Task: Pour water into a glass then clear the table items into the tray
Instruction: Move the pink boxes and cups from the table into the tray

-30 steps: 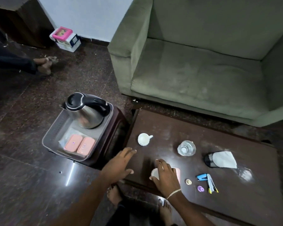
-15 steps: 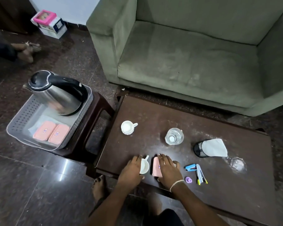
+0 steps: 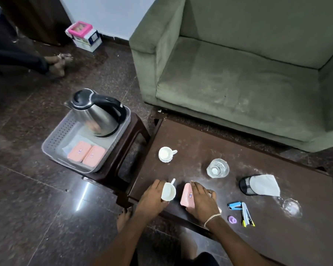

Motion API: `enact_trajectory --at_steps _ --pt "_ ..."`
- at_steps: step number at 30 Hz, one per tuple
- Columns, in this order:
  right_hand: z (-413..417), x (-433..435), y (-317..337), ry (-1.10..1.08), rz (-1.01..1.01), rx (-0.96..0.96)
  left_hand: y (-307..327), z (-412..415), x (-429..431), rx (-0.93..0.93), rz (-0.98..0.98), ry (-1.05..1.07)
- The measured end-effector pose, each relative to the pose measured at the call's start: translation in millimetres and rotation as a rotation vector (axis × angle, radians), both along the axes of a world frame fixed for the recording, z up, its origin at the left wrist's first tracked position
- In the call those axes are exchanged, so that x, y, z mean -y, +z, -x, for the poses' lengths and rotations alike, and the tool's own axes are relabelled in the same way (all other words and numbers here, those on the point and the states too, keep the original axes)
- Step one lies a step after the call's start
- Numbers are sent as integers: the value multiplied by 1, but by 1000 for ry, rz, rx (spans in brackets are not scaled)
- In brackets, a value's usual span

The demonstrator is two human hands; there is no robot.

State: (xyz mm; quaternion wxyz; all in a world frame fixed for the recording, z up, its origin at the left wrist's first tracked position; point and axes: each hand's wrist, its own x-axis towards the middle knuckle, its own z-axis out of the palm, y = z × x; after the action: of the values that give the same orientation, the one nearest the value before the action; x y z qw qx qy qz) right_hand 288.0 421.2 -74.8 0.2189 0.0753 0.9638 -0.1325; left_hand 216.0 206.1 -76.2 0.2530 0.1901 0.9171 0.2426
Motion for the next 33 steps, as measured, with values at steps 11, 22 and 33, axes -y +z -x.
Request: enact_trajectory --at_steps 11,22,33 --pt "107 128 94 98 66 -141 117 90 160 -79 -62 240" --pt "219 276 120 129 199 -209 139 217 297 -145 50 398" --pt "272 368 79 111 172 -180 72 308 326 -354 300 205"
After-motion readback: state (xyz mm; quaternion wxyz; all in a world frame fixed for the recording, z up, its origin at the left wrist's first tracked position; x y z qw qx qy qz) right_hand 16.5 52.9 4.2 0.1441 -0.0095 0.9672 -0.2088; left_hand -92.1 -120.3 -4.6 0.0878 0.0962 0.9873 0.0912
